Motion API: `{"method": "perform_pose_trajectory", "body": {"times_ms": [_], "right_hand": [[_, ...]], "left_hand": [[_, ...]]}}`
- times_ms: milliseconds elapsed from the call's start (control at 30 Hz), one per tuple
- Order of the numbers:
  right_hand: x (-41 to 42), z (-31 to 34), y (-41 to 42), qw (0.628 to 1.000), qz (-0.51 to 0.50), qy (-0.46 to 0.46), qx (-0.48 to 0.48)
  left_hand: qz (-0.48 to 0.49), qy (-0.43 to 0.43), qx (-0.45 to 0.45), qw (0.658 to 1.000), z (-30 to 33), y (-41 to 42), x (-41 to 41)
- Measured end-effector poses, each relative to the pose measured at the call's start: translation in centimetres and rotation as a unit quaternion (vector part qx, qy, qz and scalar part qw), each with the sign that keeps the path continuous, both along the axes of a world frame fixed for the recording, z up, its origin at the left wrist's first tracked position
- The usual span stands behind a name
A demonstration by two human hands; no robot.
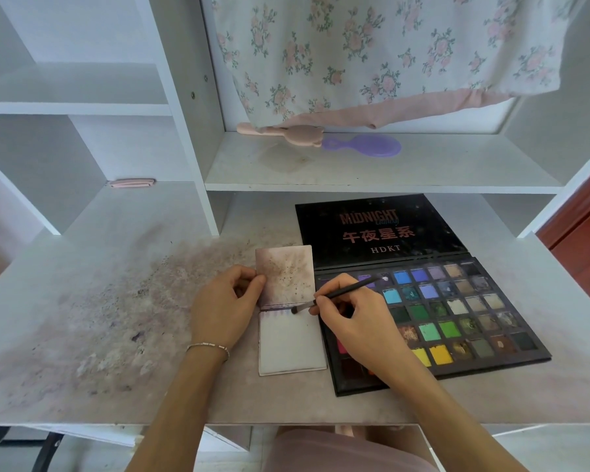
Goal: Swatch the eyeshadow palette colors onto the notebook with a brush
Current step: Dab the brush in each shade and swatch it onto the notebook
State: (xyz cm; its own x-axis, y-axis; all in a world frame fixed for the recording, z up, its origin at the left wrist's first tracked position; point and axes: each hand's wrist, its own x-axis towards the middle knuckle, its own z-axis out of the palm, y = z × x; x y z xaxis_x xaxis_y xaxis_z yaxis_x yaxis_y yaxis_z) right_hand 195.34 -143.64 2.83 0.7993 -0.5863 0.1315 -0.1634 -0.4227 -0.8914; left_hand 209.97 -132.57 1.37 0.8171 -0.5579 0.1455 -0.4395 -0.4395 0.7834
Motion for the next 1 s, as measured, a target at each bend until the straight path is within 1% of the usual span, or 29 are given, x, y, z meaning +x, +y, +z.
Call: {"method": "perform_pose_trajectory", "body": {"times_ms": [833, 1000], "right_hand": [[-0.26, 0.19, 0.04, 1.000, 0.008, 0.008, 0.006], [-0.13, 0.10, 0.03, 1.000, 0.003, -0.008, 0.002]], "left_hand": [[0.011, 0.005, -0.001, 1.000, -0.34, -0.10, 0.20], [0.008, 0.005, -0.004, 1.000, -0.28, -0.09, 0.17]]}}
